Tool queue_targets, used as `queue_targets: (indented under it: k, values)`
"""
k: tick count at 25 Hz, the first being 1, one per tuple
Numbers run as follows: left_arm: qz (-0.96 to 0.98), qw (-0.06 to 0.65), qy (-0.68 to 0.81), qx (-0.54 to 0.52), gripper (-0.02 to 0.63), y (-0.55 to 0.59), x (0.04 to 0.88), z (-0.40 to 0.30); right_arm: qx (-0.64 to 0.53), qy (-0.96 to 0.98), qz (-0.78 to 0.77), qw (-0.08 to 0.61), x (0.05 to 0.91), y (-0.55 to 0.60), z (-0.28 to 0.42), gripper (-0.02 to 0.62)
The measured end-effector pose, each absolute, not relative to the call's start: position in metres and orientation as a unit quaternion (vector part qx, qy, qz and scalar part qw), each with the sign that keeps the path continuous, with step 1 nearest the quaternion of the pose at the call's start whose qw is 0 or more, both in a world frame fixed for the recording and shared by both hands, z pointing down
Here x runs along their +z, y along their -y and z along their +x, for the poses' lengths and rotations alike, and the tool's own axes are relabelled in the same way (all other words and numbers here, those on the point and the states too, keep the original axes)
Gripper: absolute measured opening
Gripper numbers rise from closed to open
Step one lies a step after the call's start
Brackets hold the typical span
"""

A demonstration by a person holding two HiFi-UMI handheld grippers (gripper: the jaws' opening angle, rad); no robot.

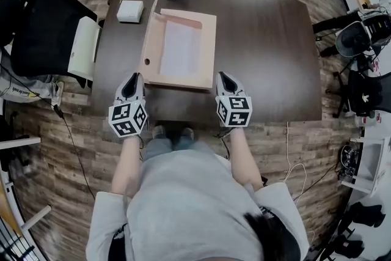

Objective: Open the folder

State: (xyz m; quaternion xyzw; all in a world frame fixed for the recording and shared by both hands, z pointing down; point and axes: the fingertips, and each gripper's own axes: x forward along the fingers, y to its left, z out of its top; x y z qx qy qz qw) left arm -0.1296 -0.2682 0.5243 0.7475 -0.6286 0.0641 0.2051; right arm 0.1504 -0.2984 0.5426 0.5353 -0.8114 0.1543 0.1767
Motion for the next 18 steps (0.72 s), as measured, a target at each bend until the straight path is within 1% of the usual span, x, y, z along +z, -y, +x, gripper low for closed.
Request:
queue_targets:
  k: [6,12,18]
  values:
    - [0.783,0.19,0.586,0.085,0.044,0.267,0.522,-0.11,0.14,0.817,0.542,0.137,0.509,0.294,0.143,0.015]
    - [0.827,0.168,0.524,0.114,0.069,0.255,0.516,-0.09,0.13,0.822,0.542,0.115,0.489,0.286,0.131,0.015]
    - [0.839,0.127,0.519,0.108,0.066,0.247,0.489,-0.097,0.119,0.829,0.538,0.1,0.472,0.282,0.116,0.015]
